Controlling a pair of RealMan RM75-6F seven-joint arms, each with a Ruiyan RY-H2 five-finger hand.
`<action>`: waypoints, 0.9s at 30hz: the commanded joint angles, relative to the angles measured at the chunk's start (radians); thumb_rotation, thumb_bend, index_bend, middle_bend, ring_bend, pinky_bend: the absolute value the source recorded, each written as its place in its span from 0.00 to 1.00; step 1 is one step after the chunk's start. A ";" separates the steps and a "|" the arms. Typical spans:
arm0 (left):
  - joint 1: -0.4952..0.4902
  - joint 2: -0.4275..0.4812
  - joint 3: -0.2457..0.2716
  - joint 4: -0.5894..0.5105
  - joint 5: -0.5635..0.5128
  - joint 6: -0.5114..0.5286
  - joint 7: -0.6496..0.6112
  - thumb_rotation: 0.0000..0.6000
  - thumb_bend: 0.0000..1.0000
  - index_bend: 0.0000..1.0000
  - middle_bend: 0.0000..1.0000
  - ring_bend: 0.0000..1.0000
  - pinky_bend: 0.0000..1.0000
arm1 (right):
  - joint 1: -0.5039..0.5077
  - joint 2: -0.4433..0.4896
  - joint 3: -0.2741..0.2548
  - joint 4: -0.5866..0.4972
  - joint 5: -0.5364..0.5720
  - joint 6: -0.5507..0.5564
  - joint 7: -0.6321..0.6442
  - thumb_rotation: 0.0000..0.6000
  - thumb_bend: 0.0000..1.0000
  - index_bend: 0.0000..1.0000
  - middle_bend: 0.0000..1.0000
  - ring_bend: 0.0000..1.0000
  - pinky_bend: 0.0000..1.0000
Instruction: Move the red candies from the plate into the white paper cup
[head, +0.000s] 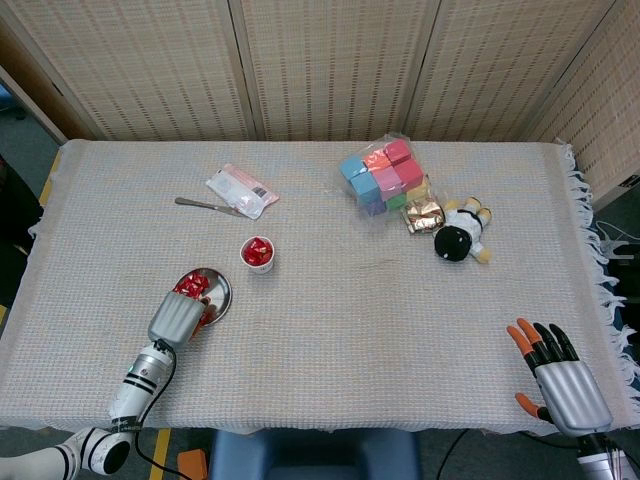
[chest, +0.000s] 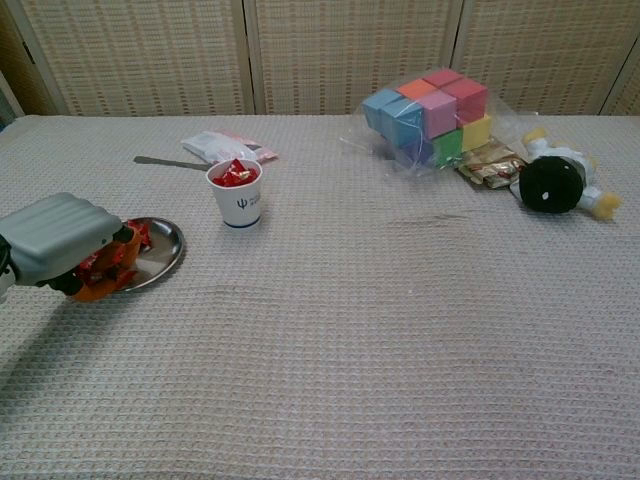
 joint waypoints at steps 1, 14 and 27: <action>0.001 0.007 -0.002 -0.010 0.001 0.004 -0.002 1.00 0.39 0.56 0.67 0.72 1.00 | -0.001 0.000 0.000 0.000 -0.001 0.001 -0.001 1.00 0.11 0.00 0.00 0.00 0.00; -0.034 0.073 -0.083 -0.142 0.010 0.057 -0.002 1.00 0.39 0.57 0.67 0.72 1.00 | 0.001 0.002 0.003 0.001 0.004 0.000 0.008 1.00 0.11 0.00 0.00 0.00 0.00; -0.246 -0.041 -0.244 -0.049 -0.063 -0.035 0.104 1.00 0.40 0.56 0.65 0.72 1.00 | 0.012 0.000 0.016 0.000 0.044 -0.026 0.001 1.00 0.11 0.00 0.00 0.00 0.00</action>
